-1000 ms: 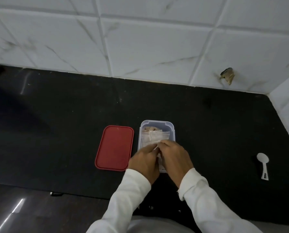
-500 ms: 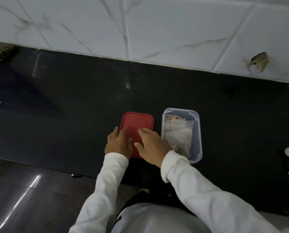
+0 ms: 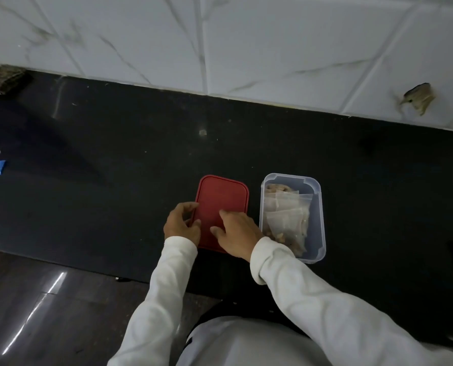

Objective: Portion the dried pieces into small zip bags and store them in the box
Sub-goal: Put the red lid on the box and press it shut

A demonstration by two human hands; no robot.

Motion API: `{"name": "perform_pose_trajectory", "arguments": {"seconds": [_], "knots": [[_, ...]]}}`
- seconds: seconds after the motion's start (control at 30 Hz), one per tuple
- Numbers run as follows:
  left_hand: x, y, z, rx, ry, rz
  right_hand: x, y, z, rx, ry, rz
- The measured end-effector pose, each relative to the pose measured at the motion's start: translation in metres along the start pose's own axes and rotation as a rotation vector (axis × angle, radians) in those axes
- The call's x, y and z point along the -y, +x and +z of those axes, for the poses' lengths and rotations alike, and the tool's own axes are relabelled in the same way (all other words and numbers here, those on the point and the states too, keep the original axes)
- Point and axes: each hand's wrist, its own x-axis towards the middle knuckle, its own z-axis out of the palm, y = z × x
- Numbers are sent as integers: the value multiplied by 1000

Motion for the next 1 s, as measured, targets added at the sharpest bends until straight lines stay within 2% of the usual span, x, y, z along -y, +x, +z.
{"name": "perform_pose_trajectory", "arguments": {"seconds": [0.1,0.23,0.37,0.47,0.57,0.63,0.7,0.77,0.83,0.93,1.0], "knots": [[-9,-6,-3,-42,-151,49,5,-7,-17,6,113,27],[-36,-33,-2,-99,-342,205,10,-16,-40,-63,424,104],[-63,-70,7,-124,-239,512,6,-30,-61,-196,792,121],[-72,-86,19,-106,-134,711,-5,-46,-79,-217,1062,115],[-80,-95,33,-89,53,896,-23,-59,-92,-262,1137,117],[-84,-97,40,25,83,959,-37,-65,-95,-340,1189,189],[-87,-96,45,7,125,1013,-52,-71,-93,-417,1265,251],[-87,-89,51,-75,135,969,-67,-75,-89,-501,1251,287],[-84,-79,56,-92,147,798,-81,-81,-84,-556,1193,314],[-79,-68,66,25,210,503,-98,-88,-74,-571,1146,332],[-77,-67,73,98,191,403,-103,-89,-65,-578,1099,327]]}}
